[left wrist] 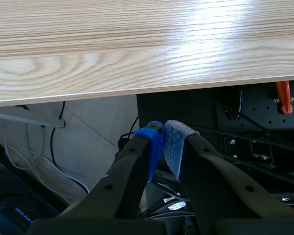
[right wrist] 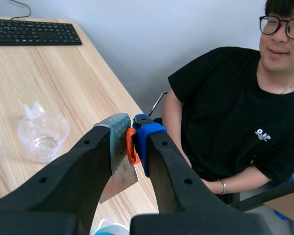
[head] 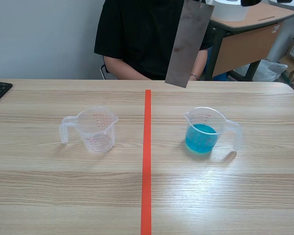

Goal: Do the redox reaction experiment.
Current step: 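Put the plate into the left beaker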

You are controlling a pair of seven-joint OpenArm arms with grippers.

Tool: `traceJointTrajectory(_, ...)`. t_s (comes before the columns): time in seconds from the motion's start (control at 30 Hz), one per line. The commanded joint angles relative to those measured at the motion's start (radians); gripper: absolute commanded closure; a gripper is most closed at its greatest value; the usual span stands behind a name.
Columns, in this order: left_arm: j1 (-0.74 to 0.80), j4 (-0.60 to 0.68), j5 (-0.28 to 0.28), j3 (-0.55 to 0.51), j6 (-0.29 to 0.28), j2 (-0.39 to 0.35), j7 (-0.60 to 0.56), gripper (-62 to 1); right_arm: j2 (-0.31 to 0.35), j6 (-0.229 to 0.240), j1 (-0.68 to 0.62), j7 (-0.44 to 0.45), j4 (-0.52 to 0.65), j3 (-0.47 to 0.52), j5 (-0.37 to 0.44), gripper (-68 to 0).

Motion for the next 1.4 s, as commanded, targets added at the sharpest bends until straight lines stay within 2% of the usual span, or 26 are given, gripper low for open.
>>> traceJointTrajectory(0.0,0.007,0.007,-0.003,0.003,-0.006,-0.006,-0.013,-4.9,-0.026,0.000,0.034,0.014,-0.004,-0.015,-0.015,-1.7)
traceJointTrajectory(0.43,0.007,0.007,-0.003,0.003,-0.006,-0.006,-0.013,-4.9,-0.203,0.000,0.167,0.014,-0.084,-0.234,-0.163,-1.7)
traceJointTrajectory(0.97,-0.004,0.007,-0.003,0.003,-0.006,-0.006,-0.013,-4.9,-0.446,0.000,0.270,0.018,-0.266,-0.396,-0.298,-1.7)
traceJointTrajectory(1.17,-0.024,0.007,-0.003,0.003,-0.005,-0.006,0.006,-4.9,-0.502,0.000,0.270,0.022,-0.311,-0.435,-0.348,-1.7)
traceJointTrajectory(1.37,-0.026,0.007,-0.003,0.003,-0.006,-0.006,0.029,-4.9,-0.527,0.000,0.270,0.043,-0.354,-0.469,-0.370,-1.7)
